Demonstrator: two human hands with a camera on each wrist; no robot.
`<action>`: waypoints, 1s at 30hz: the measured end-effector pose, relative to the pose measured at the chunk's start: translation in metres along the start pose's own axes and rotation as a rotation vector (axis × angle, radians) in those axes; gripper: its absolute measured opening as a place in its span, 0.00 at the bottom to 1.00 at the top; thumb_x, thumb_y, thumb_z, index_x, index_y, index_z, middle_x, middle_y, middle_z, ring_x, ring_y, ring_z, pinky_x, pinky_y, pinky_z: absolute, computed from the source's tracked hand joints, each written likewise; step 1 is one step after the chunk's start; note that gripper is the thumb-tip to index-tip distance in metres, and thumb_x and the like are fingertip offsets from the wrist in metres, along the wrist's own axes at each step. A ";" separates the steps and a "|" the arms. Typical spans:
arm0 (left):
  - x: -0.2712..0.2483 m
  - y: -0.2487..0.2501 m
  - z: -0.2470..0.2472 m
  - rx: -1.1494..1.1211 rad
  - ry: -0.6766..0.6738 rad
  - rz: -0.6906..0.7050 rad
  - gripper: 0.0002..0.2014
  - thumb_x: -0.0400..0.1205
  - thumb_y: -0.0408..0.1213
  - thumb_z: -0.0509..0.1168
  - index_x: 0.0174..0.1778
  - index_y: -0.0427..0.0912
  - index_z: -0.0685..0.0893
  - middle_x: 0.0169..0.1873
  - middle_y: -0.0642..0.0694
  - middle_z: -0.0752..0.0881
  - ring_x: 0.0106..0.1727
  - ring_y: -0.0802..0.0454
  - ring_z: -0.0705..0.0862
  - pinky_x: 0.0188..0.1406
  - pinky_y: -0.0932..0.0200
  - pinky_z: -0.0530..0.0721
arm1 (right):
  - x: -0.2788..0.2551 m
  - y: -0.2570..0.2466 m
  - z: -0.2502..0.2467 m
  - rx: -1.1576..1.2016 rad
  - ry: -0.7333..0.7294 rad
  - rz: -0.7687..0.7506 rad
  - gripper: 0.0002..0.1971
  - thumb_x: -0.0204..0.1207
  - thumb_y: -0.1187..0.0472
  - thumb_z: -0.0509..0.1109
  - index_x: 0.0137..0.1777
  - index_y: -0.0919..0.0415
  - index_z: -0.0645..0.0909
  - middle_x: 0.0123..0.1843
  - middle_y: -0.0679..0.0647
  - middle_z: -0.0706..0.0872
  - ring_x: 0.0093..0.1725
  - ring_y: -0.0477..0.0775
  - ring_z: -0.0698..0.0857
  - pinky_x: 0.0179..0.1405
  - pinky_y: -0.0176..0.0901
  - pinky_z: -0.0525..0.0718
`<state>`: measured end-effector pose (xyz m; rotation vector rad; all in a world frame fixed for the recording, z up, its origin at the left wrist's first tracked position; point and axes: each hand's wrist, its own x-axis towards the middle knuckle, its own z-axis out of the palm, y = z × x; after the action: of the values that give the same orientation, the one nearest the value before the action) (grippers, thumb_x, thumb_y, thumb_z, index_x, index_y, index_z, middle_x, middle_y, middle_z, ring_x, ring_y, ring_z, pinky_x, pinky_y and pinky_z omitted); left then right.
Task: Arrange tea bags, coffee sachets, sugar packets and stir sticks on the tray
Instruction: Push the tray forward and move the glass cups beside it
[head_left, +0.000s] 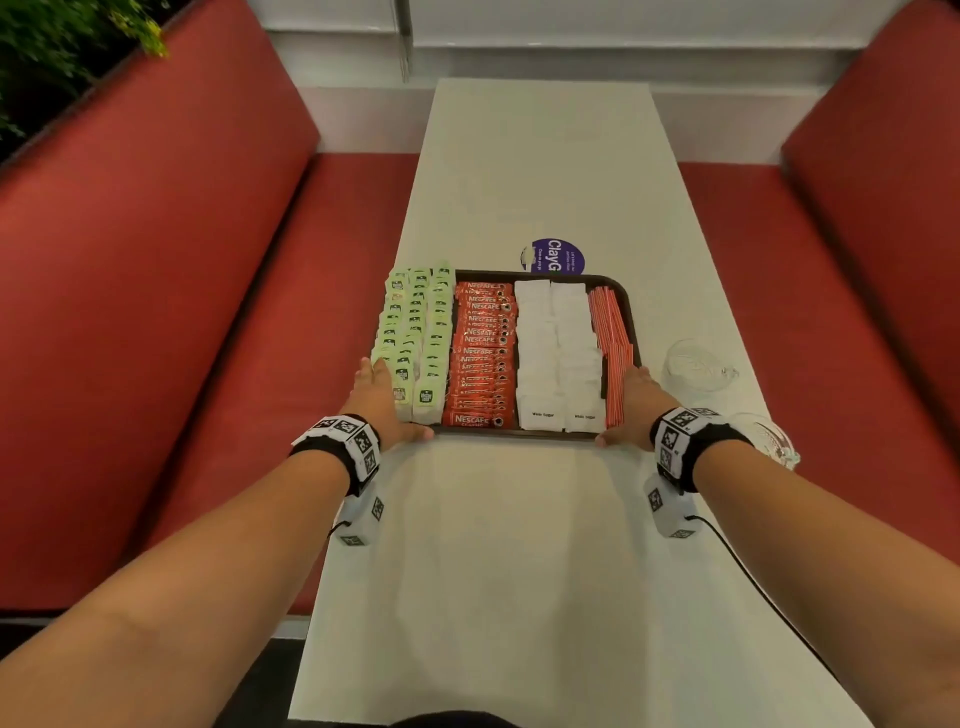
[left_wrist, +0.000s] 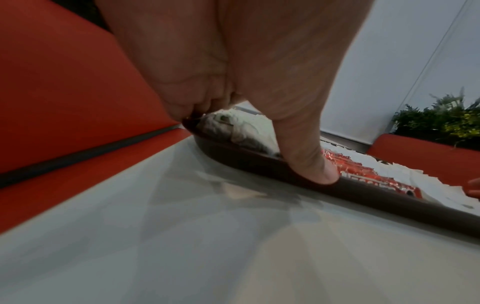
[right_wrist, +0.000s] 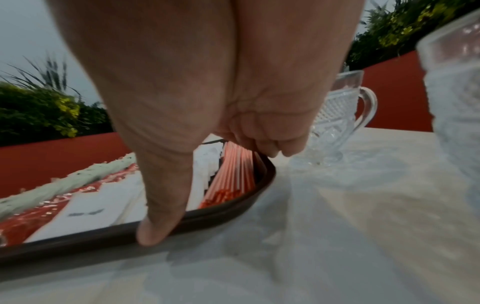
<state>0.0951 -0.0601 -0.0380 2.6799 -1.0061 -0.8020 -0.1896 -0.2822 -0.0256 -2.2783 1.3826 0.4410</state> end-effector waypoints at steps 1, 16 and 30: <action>-0.001 0.001 -0.001 -0.005 0.033 0.002 0.75 0.55 0.70 0.80 0.87 0.43 0.40 0.87 0.38 0.40 0.87 0.36 0.40 0.85 0.35 0.52 | 0.002 0.003 0.002 0.014 0.013 -0.008 0.70 0.55 0.41 0.88 0.87 0.66 0.46 0.86 0.67 0.59 0.82 0.67 0.67 0.81 0.59 0.71; -0.041 0.284 0.047 0.048 0.004 0.548 0.45 0.74 0.57 0.76 0.83 0.43 0.64 0.81 0.43 0.69 0.78 0.43 0.72 0.74 0.49 0.73 | -0.075 0.154 -0.081 0.042 0.070 -0.240 0.56 0.57 0.37 0.86 0.83 0.51 0.65 0.84 0.49 0.69 0.80 0.53 0.70 0.79 0.46 0.69; 0.001 0.365 0.091 0.330 -0.002 0.519 0.41 0.72 0.64 0.74 0.73 0.40 0.73 0.68 0.42 0.81 0.69 0.42 0.76 0.66 0.47 0.79 | -0.040 0.194 -0.060 0.076 -0.040 -0.376 0.55 0.63 0.41 0.85 0.87 0.50 0.59 0.78 0.46 0.77 0.71 0.50 0.79 0.68 0.39 0.74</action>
<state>-0.1575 -0.3347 0.0067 2.4566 -1.8653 -0.5675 -0.3778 -0.3613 0.0060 -2.3792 0.9040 0.3021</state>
